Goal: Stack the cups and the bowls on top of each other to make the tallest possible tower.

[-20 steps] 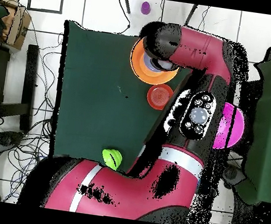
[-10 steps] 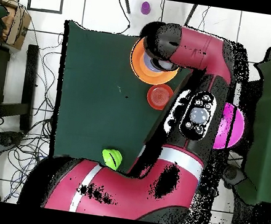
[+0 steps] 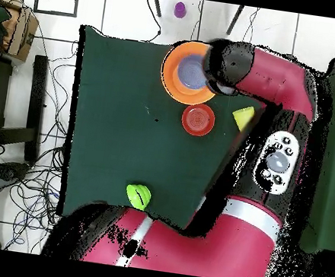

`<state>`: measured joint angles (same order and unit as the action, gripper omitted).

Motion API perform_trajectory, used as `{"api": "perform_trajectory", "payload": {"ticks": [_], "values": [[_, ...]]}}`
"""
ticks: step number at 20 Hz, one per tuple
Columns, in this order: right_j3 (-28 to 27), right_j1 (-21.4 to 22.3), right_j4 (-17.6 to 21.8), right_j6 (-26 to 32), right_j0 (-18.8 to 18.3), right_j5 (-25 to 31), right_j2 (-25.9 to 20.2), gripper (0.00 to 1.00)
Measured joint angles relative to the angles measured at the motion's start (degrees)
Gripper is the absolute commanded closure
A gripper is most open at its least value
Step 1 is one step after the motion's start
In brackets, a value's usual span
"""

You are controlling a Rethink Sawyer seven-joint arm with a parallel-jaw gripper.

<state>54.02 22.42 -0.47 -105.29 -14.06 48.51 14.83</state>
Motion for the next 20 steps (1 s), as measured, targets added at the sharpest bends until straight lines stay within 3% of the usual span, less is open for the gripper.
{"api": "perform_trajectory", "payload": {"ticks": [9, 20], "values": [[8.26, 4.89, 1.22, 0.00, -11.26, -10.21, -3.14, 0.00], [14.55, 7.95, 4.79, 0.00, -10.87, -12.05, -2.79, 0.00]]}}
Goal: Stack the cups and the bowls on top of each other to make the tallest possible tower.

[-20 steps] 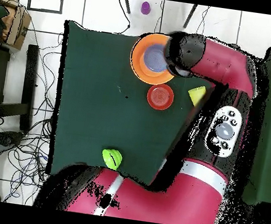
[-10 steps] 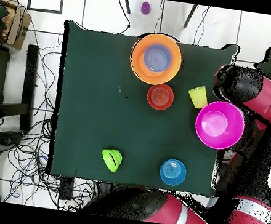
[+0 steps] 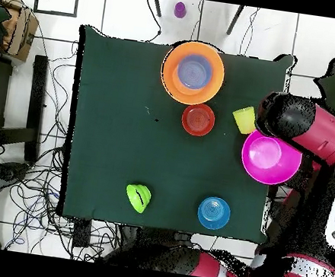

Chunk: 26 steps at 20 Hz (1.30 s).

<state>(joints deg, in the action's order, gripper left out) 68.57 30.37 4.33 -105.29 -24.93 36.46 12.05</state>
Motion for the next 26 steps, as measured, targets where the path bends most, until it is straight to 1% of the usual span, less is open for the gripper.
{"api": "perform_trajectory", "payload": {"ticks": [4, 12, 19, 26], "values": [[2.03, 1.17, 1.06, 0.00, 1.41, 0.00, 0.00, 0.00], [2.68, 1.22, 1.10, 0.00, 3.56, -0.88, -0.01, 0.00], [3.19, 1.02, 1.10, 0.00, 4.09, -2.55, -0.01, 0.00], [4.09, 1.02, 1.10, 0.00, 4.09, -6.24, -0.21, 0.00]]}}
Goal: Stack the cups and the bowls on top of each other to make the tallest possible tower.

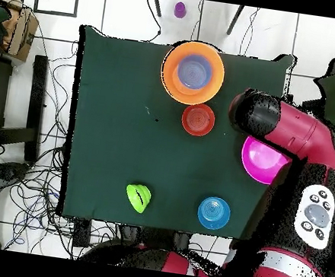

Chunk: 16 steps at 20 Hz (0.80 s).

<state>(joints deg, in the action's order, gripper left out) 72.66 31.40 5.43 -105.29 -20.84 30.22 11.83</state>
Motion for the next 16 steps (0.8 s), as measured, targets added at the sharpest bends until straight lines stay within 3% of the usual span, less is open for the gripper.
{"api": "perform_trajectory", "payload": {"ticks": [9, 16], "values": [[3.50, 0.31, 0.00, 0.00, 0.16, -5.02, 0.16, 0.00], [6.29, 0.36, -0.01, 0.00, 2.60, -6.54, 1.50, 0.00]]}}
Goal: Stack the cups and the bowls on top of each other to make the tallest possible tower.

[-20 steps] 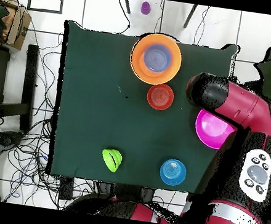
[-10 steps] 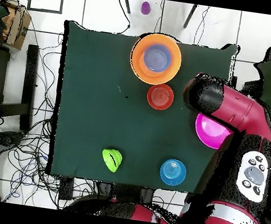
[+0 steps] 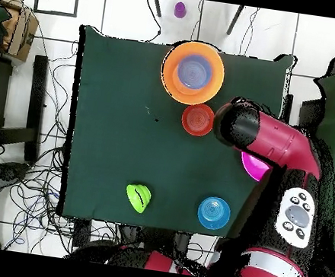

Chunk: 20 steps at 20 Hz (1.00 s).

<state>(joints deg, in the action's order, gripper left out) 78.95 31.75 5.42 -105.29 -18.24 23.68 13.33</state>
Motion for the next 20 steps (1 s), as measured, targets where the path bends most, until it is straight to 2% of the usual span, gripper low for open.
{"api": "perform_trajectory", "payload": {"ticks": [6, 10, 13, 14, 20], "values": [[1.75, 0.17, -0.01, 0.00, 1.36, -1.19, 0.13, 0.00], [3.69, 1.20, -0.26, 0.00, -0.12, -2.30, -1.18, 0.00], [5.03, 2.00, -1.01, 0.00, -2.28, -2.77, -3.01, 0.00], [6.11, 2.67, -1.67, 0.00, -4.57, -3.06, -4.84, 0.00], [8.66, 4.00, -2.48, 0.00, -11.98, -3.24, -9.51, 0.00]]}}
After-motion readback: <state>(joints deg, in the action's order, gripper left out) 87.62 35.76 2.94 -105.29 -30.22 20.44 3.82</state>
